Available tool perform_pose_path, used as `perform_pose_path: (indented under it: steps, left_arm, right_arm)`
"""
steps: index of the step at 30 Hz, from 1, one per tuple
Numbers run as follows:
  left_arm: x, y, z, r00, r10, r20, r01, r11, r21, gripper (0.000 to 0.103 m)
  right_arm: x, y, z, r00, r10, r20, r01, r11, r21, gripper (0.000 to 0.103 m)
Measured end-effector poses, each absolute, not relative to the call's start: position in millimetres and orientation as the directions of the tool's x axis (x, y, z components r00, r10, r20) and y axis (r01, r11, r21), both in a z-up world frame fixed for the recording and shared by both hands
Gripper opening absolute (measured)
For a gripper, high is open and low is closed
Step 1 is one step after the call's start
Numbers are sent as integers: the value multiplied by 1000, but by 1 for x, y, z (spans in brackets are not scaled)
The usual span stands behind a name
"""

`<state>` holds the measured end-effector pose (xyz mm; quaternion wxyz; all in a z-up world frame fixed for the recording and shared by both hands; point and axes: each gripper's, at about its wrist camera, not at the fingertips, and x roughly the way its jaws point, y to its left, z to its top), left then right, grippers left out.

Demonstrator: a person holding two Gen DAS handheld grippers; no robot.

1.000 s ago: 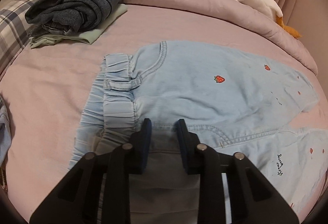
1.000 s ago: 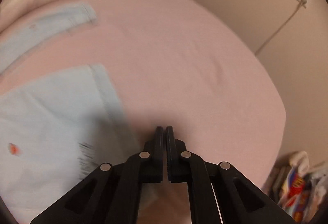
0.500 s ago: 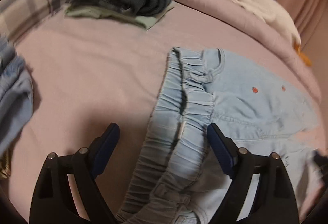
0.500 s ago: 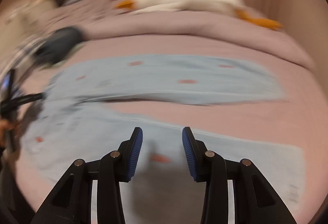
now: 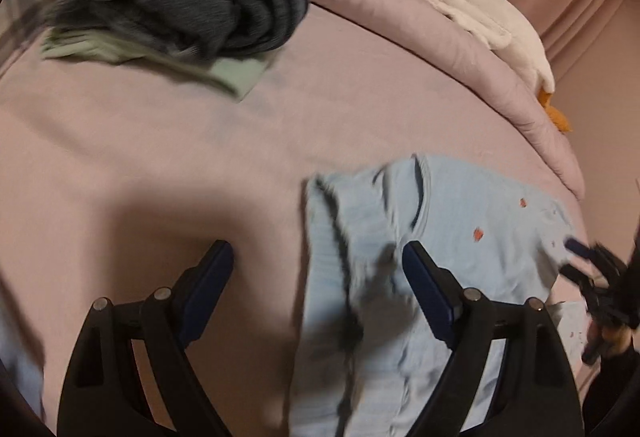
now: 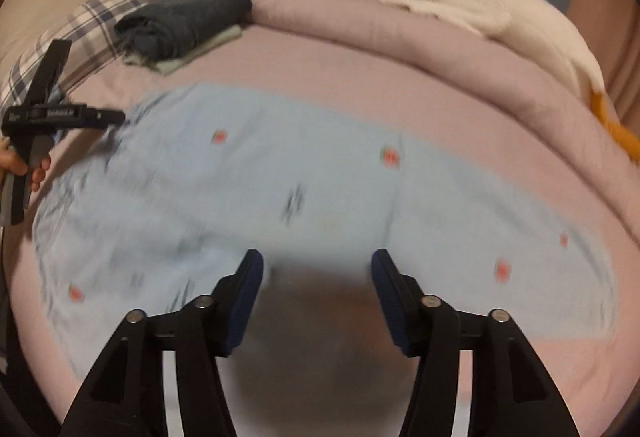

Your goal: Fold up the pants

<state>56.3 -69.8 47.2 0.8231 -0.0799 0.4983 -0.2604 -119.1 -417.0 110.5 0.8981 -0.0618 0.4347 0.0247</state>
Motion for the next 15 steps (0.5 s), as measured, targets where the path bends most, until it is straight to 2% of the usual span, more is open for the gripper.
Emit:
perform_pose_path:
  steps: [8,9,10,12,13,15]
  left_arm:
    - [77,-91,47,271,-587,-763,501,763,-409,85]
    - [78,-95,47,248,-593,-766,528,746,-407,83]
    - [80,-99,46,230,-592,-772,553,733,-396,79]
    - [82,-111,46,183,-581,-793,612,699,-370,65]
    - [84,-113,46,169,-578,-798,623,690,-368,64]
    - [87,-115,47,135,-578,-805,642,670,-374,44]
  right_arm:
    - [-39,-409,93,576,20,-818,-173,980,-98,58]
    - [-28,-406,92,563,27,-826,-198,975,-104,58]
    - [-17,-404,89,548,28,-836,-222,968,-114,58]
    - [4,-401,80,507,5,-862,-260,954,-147,63]
    - [11,-403,73,464,10,-886,-280,950,-136,66]
    - [20,-403,56,375,-8,-927,-316,939,-136,67]
